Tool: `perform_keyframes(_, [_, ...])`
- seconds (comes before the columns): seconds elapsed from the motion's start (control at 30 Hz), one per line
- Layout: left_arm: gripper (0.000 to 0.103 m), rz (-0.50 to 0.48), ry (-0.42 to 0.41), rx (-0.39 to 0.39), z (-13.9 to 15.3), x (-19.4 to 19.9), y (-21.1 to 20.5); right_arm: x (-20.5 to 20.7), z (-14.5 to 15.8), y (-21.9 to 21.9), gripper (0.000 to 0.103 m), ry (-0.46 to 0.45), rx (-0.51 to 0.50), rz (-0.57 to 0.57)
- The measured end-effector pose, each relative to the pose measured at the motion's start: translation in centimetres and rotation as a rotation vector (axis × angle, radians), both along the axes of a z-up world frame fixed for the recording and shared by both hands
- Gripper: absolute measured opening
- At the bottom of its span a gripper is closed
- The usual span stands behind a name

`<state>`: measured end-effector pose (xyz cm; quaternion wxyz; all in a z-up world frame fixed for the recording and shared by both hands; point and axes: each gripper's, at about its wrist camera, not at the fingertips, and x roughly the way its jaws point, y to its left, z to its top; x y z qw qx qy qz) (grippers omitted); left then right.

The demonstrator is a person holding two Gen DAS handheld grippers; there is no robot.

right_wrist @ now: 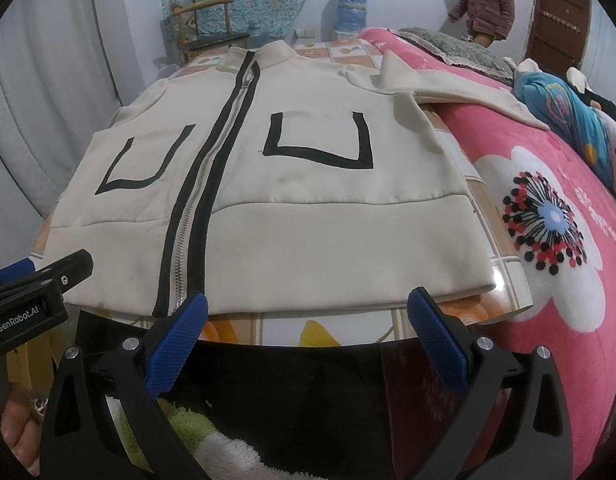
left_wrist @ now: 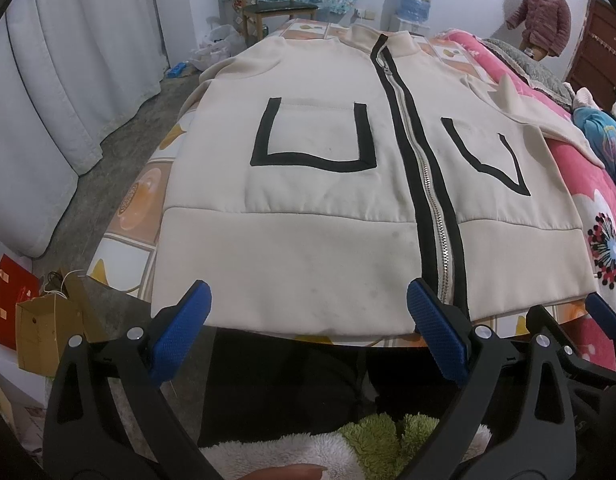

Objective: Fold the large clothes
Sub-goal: 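Move both grippers down toward the jacket hem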

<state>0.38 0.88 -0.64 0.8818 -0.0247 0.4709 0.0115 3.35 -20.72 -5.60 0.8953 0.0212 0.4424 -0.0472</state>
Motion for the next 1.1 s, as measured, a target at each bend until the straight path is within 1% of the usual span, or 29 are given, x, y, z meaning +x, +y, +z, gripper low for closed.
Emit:
perform_keyframes(0.23, [0.095,0.002,0.007,0.006,-0.4,-0.2,-0.7,0.1,-0.1,-0.3,0.097,0.004,0.004,-0.006])
perform_keyframes(0.53, [0.095,-0.003,0.028,0.004,-1.0,0.5,-0.7,0.7,-0.4,-0.6,0.097,0.016,-0.004,-0.016])
perform_keyframes(0.67, [0.095,-0.009,0.041,0.014,-1.7,1.1,-0.4,1.3,-0.5,-0.8,0.097,0.013,-0.029,-0.027])
perform_keyframes(0.83, [0.095,-0.025,0.070,0.048,-2.9,2.9,-0.1,2.8,-0.7,-1.9,0.097,0.000,-0.058,-0.054])
perform_keyframes(0.97, [0.095,-0.044,0.091,0.098,-4.3,4.9,-0.3,4.6,-1.3,-2.7,0.097,-0.004,-0.056,-0.049])
perform_keyframes(1.0, [0.095,-0.052,0.089,0.101,-4.5,5.2,-0.4,5.1,-1.5,-2.8,0.097,-0.002,-0.057,-0.046])
perform_keyframes(1.1, [0.095,-0.075,0.044,0.120,-4.3,5.8,-0.8,6.5,-2.5,-2.9,0.097,0.020,-0.068,-0.018])
